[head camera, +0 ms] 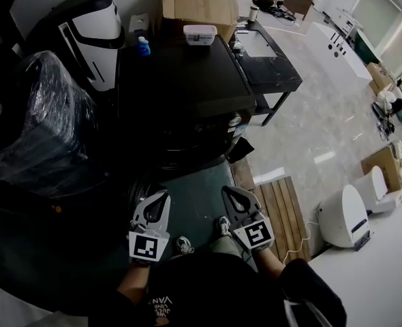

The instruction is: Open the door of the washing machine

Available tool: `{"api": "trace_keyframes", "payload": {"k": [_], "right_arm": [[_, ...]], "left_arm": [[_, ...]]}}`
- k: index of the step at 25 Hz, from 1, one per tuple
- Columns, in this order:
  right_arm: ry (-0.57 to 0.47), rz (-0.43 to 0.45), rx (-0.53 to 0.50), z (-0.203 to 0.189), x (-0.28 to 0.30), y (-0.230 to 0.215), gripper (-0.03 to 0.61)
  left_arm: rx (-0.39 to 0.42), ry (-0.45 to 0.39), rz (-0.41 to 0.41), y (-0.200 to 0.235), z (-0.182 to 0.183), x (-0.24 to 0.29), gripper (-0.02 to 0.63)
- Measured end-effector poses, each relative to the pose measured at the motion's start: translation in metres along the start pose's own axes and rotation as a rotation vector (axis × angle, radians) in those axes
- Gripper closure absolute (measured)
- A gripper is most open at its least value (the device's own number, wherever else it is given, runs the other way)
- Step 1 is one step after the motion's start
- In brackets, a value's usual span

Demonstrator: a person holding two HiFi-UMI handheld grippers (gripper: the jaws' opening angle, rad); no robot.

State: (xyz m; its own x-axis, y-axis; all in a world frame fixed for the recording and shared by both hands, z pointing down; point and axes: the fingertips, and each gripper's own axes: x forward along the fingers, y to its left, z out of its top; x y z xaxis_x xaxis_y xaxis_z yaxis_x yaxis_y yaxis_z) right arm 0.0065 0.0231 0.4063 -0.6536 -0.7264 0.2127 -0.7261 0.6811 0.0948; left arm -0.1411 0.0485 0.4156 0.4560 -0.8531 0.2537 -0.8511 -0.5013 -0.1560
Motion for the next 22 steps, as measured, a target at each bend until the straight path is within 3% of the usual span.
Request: {"api": "trace_keyframes", "payload": {"k": [22], "right_arm": [[-0.011,-0.016,0.02,0.007,0.005,0.021,0.572]], "left_arm": [[0.002,-0.05,-0.019,0.011,0.007,-0.023,0.597]]}}
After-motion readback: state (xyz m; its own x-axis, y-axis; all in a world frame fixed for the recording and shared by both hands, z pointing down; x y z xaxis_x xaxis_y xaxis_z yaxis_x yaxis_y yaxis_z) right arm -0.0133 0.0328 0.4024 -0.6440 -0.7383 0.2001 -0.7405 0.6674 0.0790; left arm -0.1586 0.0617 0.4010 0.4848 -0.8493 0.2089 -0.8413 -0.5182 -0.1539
